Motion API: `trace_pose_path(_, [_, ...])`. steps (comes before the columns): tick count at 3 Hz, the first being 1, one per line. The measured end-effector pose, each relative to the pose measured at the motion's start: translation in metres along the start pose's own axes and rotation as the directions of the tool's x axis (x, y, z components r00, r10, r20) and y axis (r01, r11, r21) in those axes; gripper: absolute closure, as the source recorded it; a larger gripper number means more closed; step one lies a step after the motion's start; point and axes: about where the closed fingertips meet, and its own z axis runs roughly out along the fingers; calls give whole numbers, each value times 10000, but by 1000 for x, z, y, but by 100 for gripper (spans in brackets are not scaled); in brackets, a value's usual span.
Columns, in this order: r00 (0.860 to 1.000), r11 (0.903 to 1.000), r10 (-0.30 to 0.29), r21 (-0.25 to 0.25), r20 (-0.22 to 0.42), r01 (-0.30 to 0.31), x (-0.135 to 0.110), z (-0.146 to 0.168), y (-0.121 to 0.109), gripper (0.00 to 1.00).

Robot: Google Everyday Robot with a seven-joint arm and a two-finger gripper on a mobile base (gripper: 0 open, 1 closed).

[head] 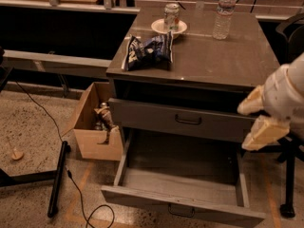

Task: Close middle drawer

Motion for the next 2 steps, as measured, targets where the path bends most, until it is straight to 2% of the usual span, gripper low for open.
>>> trace_pose_path(1, [9954, 9910, -780, -1043, 557, 835, 32, 84, 33, 64])
trace_pose_path(2, [9848, 9631, -1451, -2143, 958, 1628, 67, 166, 69, 89])
